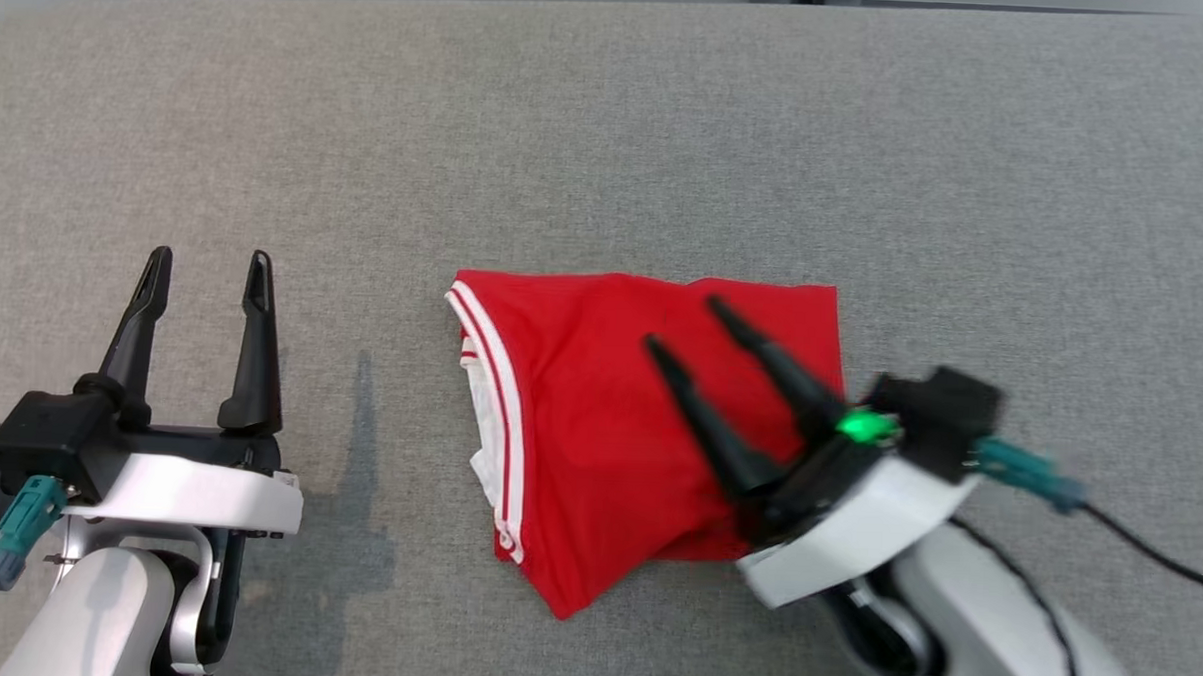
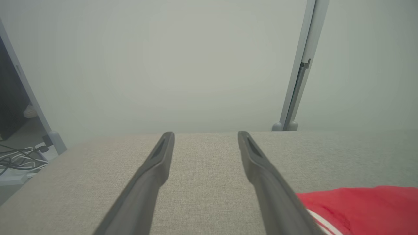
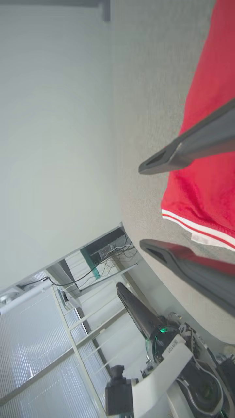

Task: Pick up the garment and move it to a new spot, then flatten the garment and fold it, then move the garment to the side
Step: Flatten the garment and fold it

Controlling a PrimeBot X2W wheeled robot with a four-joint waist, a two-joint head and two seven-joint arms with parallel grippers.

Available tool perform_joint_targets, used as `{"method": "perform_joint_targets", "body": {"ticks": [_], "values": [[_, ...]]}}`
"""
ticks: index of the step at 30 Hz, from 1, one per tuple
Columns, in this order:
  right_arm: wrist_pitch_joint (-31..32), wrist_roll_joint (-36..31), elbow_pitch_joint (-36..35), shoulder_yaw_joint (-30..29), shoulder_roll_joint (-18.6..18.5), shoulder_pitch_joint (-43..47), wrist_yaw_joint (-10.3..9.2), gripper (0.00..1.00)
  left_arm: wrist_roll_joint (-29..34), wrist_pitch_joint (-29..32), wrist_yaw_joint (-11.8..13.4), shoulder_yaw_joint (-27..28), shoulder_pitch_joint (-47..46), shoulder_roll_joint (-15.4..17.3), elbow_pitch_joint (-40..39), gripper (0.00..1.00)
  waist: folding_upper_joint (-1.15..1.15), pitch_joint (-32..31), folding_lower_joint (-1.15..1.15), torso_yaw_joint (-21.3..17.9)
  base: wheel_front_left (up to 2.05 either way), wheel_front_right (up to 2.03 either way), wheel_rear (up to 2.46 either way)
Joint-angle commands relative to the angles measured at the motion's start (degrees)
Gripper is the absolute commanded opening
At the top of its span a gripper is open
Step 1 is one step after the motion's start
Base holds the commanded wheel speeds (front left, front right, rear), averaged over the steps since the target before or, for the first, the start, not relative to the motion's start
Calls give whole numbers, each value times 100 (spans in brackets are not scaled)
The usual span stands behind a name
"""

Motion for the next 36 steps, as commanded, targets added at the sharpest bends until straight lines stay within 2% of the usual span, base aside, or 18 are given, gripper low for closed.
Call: {"method": "perform_joint_targets", "body": {"ticks": [1, 10, 18, 23, 36], "values": [[-48, -151, -171, -353, -116, 184, 2, 100, 1, 0, 38, 35, 11, 64, 2, 100, 0, -48, 0, -63, 0, 0, 0], [13, -1174, -829, -2739, -378, 1124, 1, 100, 59, -42, 151, 123, 114, 116, -153, 100, 0, -193, 0, -240, 0, 0, 0], [323, -1977, -851, -4098, -541, 1778, 1, 100, 68, -79, 208, 121, 244, 97, -239, 100, 0, -301, 0, -258, 0, 0, 0], [435, -2051, -883, -4363, -445, 2001, 1, 100, 66, -87, 207, 92, 310, 100, -239, 100, 0, -336, 0, -256, 0, 0, 0], [546, -2028, -886, -4423, -441, 2081, 1, 100, 44, -67, 183, 16, 293, 133, -190, 100, 0, -410, 0, -216, 0, 0, 0]]}}
